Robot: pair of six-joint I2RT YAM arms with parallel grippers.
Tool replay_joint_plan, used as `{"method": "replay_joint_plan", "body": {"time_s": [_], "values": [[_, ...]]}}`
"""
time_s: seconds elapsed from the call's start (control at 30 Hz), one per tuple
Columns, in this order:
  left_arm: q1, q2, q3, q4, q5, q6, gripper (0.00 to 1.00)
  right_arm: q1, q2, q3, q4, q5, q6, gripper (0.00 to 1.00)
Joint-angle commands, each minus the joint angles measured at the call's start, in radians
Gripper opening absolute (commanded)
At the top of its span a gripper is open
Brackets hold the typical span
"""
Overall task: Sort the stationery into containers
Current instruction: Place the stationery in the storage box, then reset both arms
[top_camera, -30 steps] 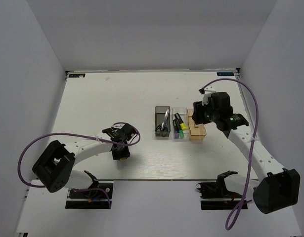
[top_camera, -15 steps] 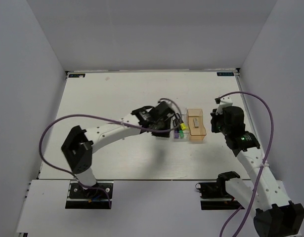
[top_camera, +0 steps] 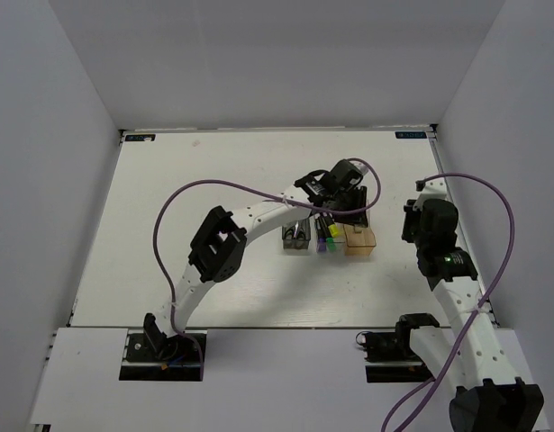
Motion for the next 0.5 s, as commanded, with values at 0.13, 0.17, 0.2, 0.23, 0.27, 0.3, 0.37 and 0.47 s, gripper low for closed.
{"method": "replay_joint_plan", "body": {"time_s": [0.13, 0.17, 0.2, 0.23, 0.27, 0.3, 0.37, 0.47], "values": [[0.038, -0.018, -0.021, 0.062, 0.05, -0.038, 0.41, -0.023, -0.017, -0.002, 0.053, -0.006, 0.001, 0.33], [0.04, -0.015, -0.021, 0.063, 0.062, -0.033, 0.44, -0.024, -0.017, -0.001, 0.053, -0.008, 0.001, 0.35], [0.038, -0.015, -0.021, 0.066, 0.062, -0.036, 0.52, -0.027, -0.019, -0.002, 0.055, -0.005, 0.001, 0.39], [0.038, -0.013, -0.017, 0.065, 0.059, -0.038, 0.54, -0.027, -0.016, -0.004, 0.053, -0.008, 0.001, 0.42], [0.04, -0.013, -0.012, 0.072, 0.068, -0.038, 0.57, -0.035, -0.017, -0.007, 0.055, -0.012, 0.001, 0.45], [0.04, -0.015, -0.011, 0.072, 0.068, -0.042, 0.57, -0.033, -0.016, -0.009, 0.052, -0.017, 0.001, 0.47], [0.04, -0.019, 0.002, 0.071, 0.073, -0.045, 0.58, -0.041, -0.019, -0.012, 0.052, -0.026, 0.001, 0.48], [0.04, -0.03, 0.006, 0.068, 0.073, -0.047, 0.58, -0.047, -0.014, -0.013, 0.055, -0.037, 0.001, 0.52]]}}
